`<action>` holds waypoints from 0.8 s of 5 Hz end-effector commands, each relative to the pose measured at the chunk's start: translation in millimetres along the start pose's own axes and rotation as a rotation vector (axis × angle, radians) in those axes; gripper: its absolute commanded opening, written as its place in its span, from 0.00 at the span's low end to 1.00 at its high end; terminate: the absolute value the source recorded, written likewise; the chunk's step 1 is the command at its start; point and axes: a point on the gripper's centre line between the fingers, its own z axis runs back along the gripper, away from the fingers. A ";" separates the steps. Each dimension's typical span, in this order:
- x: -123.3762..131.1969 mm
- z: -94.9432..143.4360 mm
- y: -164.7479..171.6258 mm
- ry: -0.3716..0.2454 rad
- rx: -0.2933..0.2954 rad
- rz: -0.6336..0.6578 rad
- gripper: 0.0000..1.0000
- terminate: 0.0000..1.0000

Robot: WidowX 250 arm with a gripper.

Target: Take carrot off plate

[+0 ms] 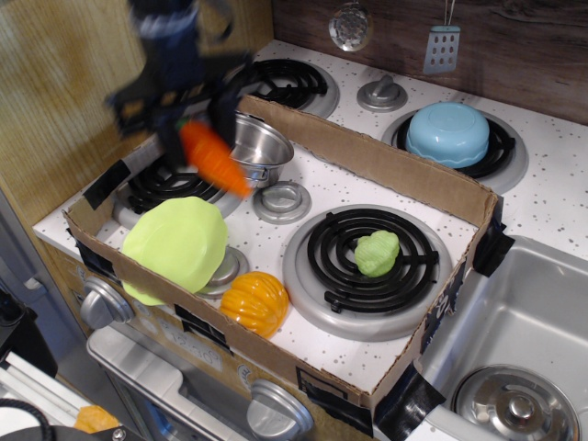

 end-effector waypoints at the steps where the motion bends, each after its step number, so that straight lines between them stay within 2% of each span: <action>1: -16.8 19.2 -94.2 0.002 -0.067 0.348 0.00 0.00; 2: -16.1 -3.9 -123.7 0.000 -0.117 0.539 0.00 0.00; 3: -14.1 -32.0 -139.0 -0.024 -0.148 0.629 0.00 0.00; 4: -14.7 -44.6 -144.2 -0.058 -0.151 0.597 0.00 0.00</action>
